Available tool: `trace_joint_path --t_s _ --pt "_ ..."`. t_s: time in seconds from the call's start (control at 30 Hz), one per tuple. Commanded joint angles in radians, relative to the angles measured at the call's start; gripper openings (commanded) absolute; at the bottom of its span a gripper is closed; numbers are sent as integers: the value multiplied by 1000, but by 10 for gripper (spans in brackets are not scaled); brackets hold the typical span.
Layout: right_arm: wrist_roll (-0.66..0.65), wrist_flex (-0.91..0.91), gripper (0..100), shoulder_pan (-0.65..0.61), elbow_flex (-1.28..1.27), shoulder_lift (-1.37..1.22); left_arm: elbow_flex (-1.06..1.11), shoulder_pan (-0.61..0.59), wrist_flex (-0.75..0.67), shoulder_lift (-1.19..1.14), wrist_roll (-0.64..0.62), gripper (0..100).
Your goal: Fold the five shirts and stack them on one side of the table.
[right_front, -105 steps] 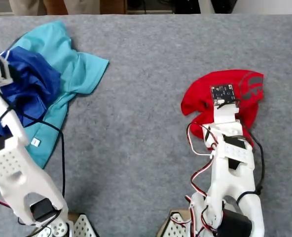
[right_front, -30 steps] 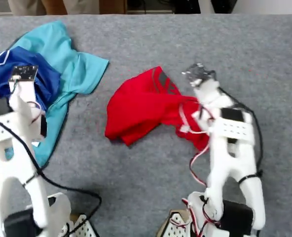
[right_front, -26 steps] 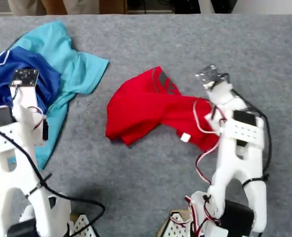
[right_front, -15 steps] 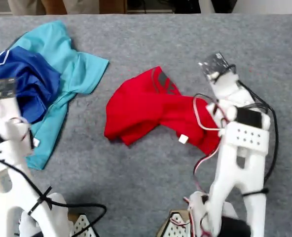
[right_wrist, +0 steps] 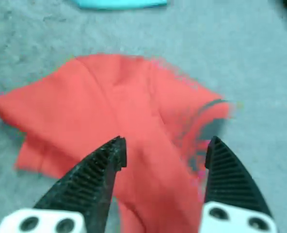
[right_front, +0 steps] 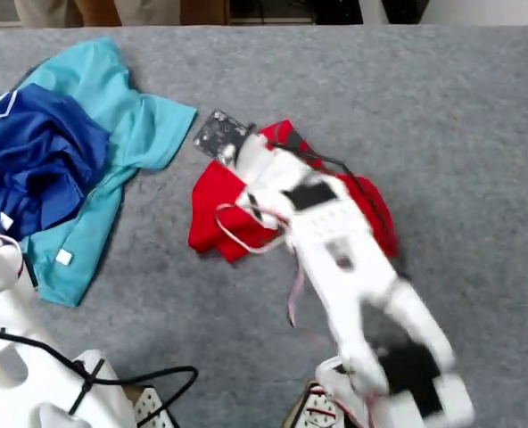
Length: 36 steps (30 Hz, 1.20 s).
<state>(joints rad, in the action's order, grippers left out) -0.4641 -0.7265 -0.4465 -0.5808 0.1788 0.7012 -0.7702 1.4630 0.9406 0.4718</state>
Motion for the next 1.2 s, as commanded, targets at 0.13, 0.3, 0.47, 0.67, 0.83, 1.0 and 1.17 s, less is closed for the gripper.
trace_joint_path --t_s 0.13,0.3,0.47,0.67,0.83,1.0,1.17 --pt "80 -68 80 102 544 -590 48 -6 -18 74 6 18" --pt "110 -285 23 209 960 -786 71 -6 -44 94 6 18" --pt "106 -451 3 312 1336 -944 92 -6 -107 94 6 18" --pt "43 -753 26 309 1687 -1092 84 -5 -104 90 6 18" --pt "-98 -941 179 274 1920 -1182 83 -8 -103 94 9 19" --pt "-130 -1051 199 265 2206 -1194 92 -8 -104 94 40 19" --pt "-130 -1056 199 185 2212 -1150 83 -26 -110 94 40 19"
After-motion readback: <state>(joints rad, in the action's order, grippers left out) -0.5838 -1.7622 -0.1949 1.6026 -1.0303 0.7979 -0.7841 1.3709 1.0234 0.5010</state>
